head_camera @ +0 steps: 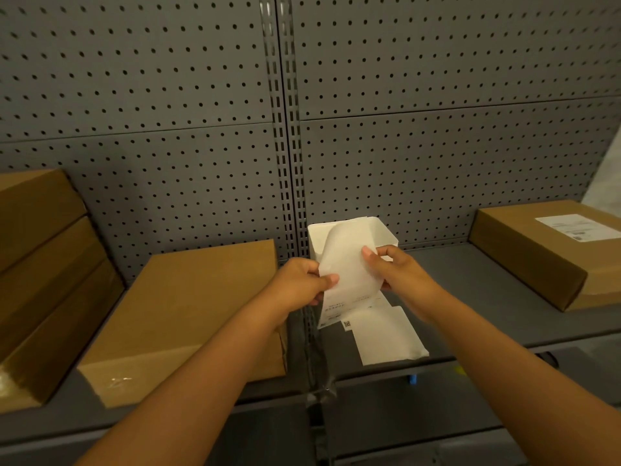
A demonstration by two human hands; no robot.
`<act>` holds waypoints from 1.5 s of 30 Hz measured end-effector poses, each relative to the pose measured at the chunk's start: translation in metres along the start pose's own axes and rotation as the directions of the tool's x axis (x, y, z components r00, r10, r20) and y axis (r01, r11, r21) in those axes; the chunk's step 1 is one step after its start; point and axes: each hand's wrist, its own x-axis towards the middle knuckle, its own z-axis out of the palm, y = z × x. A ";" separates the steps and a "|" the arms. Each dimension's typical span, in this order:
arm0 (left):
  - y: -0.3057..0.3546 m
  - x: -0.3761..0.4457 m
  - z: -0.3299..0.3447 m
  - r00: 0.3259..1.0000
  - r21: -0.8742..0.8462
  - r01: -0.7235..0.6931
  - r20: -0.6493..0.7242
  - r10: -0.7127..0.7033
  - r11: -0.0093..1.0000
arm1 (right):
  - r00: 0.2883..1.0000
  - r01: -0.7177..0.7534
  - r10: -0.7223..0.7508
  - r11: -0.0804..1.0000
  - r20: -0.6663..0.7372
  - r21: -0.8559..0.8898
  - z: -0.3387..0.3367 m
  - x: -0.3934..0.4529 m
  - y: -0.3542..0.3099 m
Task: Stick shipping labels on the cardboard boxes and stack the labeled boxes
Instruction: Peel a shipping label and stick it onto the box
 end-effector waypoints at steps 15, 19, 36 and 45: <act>0.005 0.006 -0.008 0.991 -0.100 -0.080 -0.111 0.069 0.992 | 0.995 0.065 -0.063 0.998 0.076 -0.025 -0.008 0.001 -0.005; 0.007 0.008 -0.012 0.982 -0.058 -0.123 -0.150 0.113 0.991 | 0.995 0.096 -0.096 0.995 0.017 -0.009 -0.008 0.005 -0.006; -0.004 0.020 0.006 0.999 0.141 0.010 -0.055 -0.002 0.990 | 0.996 -0.083 0.068 0.950 -0.061 -0.301 -0.006 0.013 0.018; 0.001 0.023 0.001 0.986 -0.133 0.164 -0.003 -0.166 0.977 | 0.928 0.182 -0.319 0.840 -0.192 -0.512 0.009 0.001 0.013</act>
